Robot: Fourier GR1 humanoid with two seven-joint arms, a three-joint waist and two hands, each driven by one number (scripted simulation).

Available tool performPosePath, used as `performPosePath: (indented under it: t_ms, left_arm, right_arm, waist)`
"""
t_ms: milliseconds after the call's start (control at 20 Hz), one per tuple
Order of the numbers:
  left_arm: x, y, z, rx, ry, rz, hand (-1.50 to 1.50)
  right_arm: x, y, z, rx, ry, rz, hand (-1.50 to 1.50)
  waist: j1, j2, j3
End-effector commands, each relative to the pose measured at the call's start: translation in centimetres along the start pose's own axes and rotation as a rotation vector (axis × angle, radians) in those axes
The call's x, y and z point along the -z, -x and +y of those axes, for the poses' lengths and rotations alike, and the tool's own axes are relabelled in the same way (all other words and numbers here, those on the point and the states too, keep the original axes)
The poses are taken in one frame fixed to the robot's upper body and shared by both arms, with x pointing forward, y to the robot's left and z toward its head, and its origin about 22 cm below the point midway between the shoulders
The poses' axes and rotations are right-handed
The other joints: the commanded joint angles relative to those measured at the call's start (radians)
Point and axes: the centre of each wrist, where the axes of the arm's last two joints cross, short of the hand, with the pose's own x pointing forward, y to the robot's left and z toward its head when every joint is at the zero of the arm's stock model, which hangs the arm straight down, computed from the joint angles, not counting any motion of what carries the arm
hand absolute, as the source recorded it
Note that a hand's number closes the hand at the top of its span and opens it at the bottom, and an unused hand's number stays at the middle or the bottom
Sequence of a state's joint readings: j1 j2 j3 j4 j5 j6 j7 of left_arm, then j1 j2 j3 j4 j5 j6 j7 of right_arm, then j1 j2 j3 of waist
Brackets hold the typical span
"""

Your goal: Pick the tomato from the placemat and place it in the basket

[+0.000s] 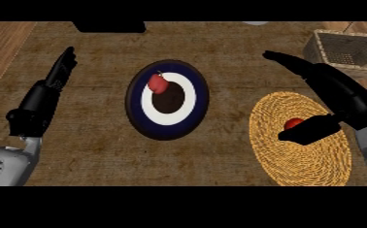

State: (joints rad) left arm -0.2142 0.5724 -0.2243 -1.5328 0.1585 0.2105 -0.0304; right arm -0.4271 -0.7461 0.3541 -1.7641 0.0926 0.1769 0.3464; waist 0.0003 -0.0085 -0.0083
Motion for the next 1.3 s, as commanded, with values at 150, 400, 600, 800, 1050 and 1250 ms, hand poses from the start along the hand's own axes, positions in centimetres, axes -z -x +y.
performPosePath:
  t_ms: [150, 400, 600, 800, 1050, 1250]
  left_arm:
    - [1.1, -0.7, 0.9, -0.001, 0.013, -0.031, 0.0]
    - [1.1, -0.2, 0.1, -0.015, 0.021, -0.018, 0.0]
    - [-0.1, -0.3, 0.4, 0.0, 0.008, -0.009, 0.0]
    - [-0.5, 2.5, 1.2, -0.017, -0.003, 0.002, 0.0]
    - [-0.5, 0.3, -0.6, 0.012, 0.005, -0.011, 0.0]
    - [-0.2, -1.5, 0.5, -0.013, 0.012, -0.008, 0.0]
  right_arm:
    - [-0.2, -2.0, -6.3, -0.315, -0.376, 0.16, -1.5]
    - [1.2, -2.8, -8.5, -0.331, -0.516, 0.187, -1.5]
    - [1.8, -0.6, -6.4, -0.344, -0.556, 0.252, -1.5]
    - [2.4, 0.5, -5.8, -0.333, -0.592, 0.245, -1.5]
    - [3.0, 3.4, -3.8, -0.346, -0.613, 0.268, -1.5]
    - [4.0, 2.7, -1.0, -0.422, -0.651, 0.281, -1.5]
  waist:
    - [0.017, 0.011, 0.003]
    - [0.014, 0.011, 0.006]
    - [0.011, 0.009, 0.008]
    - [0.005, 0.01, 0.008]
    - [0.009, 0.01, 0.009]
    - [0.015, 0.009, 0.009]
